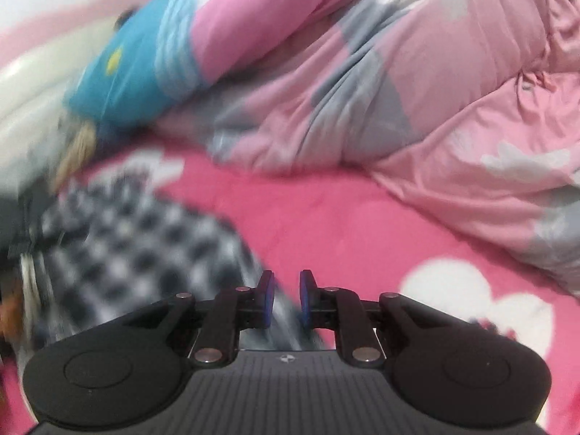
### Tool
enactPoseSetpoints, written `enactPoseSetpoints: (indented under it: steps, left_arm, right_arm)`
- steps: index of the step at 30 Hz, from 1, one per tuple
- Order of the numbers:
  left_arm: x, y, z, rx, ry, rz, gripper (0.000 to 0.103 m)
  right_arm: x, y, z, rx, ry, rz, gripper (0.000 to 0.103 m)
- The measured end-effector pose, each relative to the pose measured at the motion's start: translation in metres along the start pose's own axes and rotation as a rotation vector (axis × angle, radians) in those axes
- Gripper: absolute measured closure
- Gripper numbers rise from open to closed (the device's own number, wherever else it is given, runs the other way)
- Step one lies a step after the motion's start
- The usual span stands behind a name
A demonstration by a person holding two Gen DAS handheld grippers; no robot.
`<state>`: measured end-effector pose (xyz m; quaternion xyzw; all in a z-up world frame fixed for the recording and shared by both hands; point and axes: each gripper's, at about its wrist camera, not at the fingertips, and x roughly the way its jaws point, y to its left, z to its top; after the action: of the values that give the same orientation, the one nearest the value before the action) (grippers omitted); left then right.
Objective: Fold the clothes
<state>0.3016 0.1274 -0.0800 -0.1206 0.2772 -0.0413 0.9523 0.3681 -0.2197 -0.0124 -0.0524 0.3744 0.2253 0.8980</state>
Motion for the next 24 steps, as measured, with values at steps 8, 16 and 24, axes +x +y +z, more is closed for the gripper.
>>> enactPoseSetpoints:
  steps: [8,16,24]
  left_arm:
    - [0.027,-0.045,-0.034,0.245,0.087,0.092,0.050]
    - [0.029,-0.040,-0.035,0.219,0.098,0.079,0.049]
    - [0.029,-0.038,-0.035,0.212,0.097,0.071,0.049]
  right_arm:
    - [0.006,0.012,-0.042,-0.111,0.013,-0.084,0.087]
    - [0.039,-0.019,-0.047,-0.049,0.126,-0.086,0.103]
    - [0.033,-0.031,-0.017,-0.127,-0.003,-0.243,0.103]
